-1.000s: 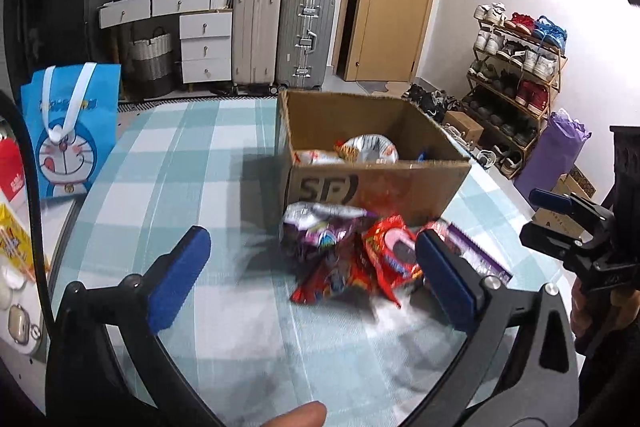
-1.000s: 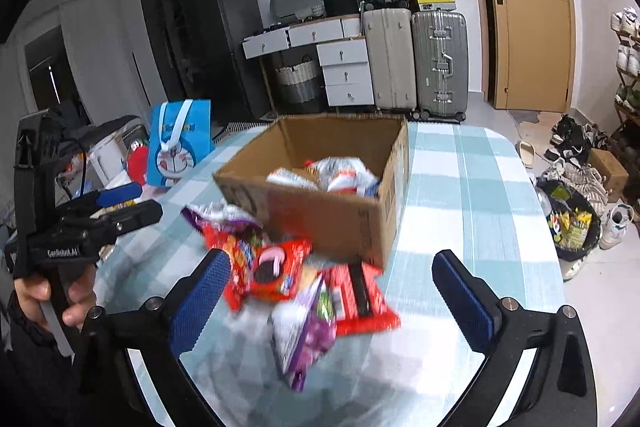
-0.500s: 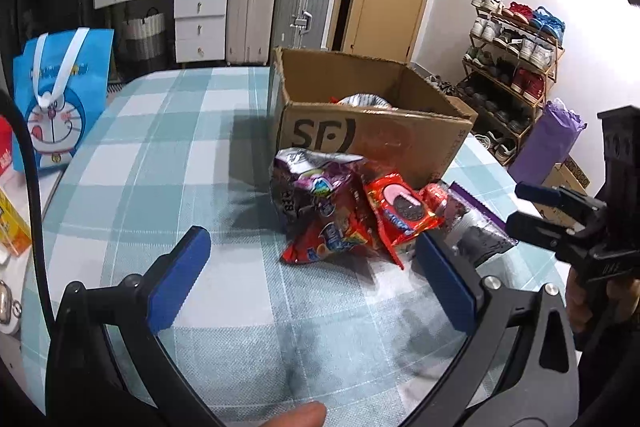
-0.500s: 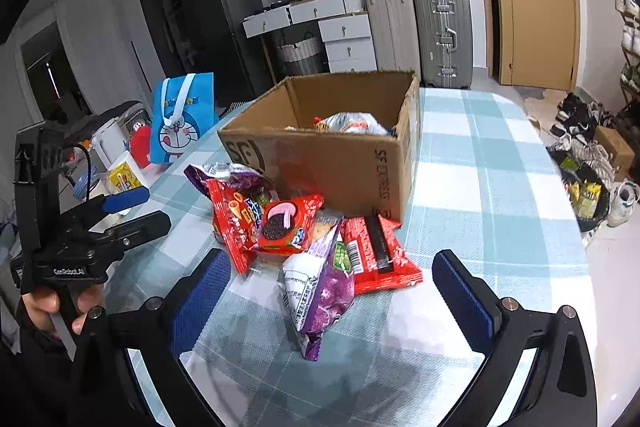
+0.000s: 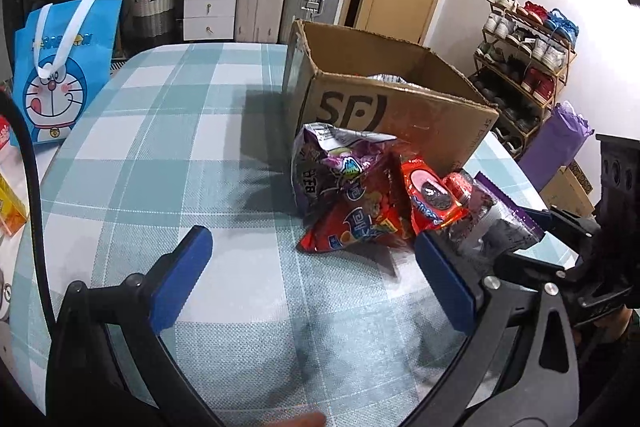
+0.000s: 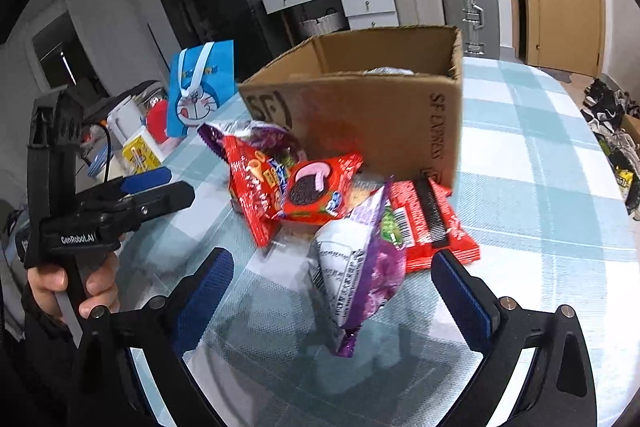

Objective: Organize snacks
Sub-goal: 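Grasp the purple-and-white chip bag with the right tool and lift it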

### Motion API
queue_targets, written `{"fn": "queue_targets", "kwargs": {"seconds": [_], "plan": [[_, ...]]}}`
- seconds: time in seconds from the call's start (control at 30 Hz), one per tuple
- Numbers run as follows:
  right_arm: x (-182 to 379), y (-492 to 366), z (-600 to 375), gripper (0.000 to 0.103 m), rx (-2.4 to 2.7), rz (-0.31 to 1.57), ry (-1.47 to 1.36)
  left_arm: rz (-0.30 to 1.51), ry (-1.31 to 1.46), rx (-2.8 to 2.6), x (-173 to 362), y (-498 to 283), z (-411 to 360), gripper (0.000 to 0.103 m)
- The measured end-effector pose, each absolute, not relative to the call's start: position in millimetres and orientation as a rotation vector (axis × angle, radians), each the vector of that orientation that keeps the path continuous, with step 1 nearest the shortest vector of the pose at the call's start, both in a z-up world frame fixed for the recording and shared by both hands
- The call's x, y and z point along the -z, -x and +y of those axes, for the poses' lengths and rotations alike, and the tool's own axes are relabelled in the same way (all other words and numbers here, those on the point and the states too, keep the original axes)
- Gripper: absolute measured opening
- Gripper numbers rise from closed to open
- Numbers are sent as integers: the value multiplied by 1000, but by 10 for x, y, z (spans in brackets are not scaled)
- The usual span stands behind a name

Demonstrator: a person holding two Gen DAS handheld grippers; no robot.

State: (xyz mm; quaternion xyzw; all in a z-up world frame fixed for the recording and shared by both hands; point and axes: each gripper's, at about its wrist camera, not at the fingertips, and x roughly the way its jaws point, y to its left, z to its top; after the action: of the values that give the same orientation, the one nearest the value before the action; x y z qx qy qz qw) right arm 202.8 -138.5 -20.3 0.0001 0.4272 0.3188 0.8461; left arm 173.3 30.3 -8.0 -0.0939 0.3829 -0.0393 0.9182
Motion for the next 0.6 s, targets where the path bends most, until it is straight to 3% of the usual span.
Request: {"fn": "queue_targets", "kwargs": {"seconds": [0.13,0.4,0.53,0.6], "plan": [[296,-2050,-1342,88,-688,939,3,796,207,112,126,-1747,295,90],[428,-2094,-1307,85,-673,961,4,811,173,138,217,-1784,183,90],[476,-2128,-1291,70,-639,972,-3,818,178,146,254,-1792,178,90],[483,-2144,-1297,68,-635,971,-15,820,178,144,262,-1795,184,90]]}}
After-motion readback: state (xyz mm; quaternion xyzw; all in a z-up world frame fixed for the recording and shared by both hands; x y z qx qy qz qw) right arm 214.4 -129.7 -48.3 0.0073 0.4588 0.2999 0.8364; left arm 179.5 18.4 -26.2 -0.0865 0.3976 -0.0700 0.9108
